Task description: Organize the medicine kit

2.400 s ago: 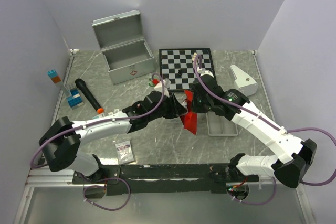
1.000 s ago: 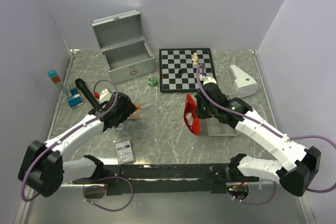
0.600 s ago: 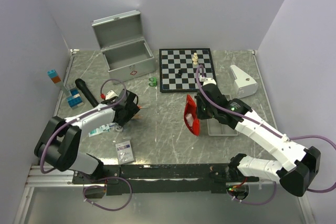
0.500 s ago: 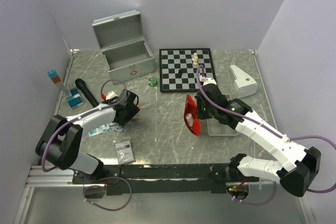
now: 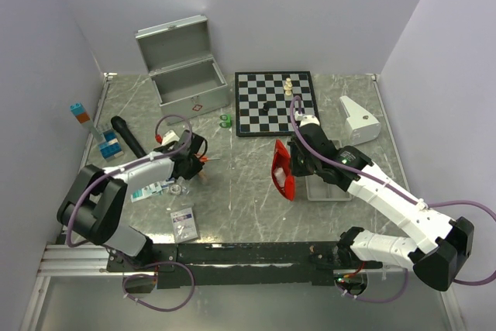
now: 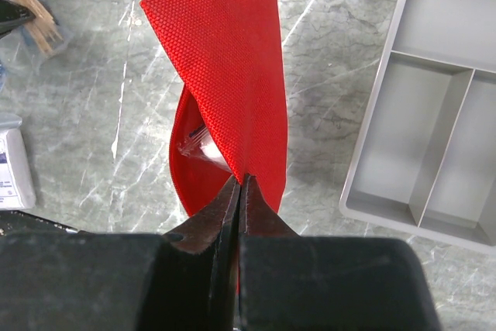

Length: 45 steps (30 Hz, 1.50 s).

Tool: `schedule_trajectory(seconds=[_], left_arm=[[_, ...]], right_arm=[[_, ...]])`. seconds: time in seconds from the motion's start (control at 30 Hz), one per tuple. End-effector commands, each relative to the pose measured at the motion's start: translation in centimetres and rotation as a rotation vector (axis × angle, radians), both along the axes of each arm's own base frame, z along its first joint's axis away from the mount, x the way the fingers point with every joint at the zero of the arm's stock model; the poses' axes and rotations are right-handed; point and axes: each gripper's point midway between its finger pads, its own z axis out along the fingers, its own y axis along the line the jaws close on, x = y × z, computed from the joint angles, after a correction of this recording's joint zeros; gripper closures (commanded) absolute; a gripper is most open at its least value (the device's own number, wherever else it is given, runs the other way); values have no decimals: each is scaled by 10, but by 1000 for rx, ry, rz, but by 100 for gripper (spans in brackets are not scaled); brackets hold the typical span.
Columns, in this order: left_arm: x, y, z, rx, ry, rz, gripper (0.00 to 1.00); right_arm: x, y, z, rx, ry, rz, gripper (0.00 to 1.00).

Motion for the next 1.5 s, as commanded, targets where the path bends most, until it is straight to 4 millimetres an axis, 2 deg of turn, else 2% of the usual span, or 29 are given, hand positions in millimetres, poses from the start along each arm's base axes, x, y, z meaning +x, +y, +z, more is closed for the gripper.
schedule_trajectory(seconds=[0.0,0.13,0.37,0.53,0.67,0.97,1.1,1.2,1.33,1.47], left_arm=[[-6,-20,19,-42,-67,-122,91],[-13,-45,52,-85,-185,-246,96],[-36,-103,132,-330,-488,-548,94],[-55,-115,174,-446,-695,-702,89],[-69,-122,190,-515,-780,-778,87],[-82,-152,201,-604,-774,-888,87],[-77,-160,205,-576,-770,-883,88],[-65,-151,186,-509,-704,-805,92],[-53,-127,134,-354,-520,-664,97],[-57,-115,92,-259,-360,-637,99]], right_arm=[[7,2,16,28,-54,-2,100],[8,2,17,23,-54,-3,100],[9,2,21,25,-59,-3,100],[7,3,24,37,-59,6,100],[5,3,26,51,-63,8,100],[5,10,30,75,-52,12,100],[6,10,32,75,-54,13,100],[5,7,29,62,-47,8,100],[3,5,24,53,-44,6,100],[2,4,21,53,-40,6,100]])
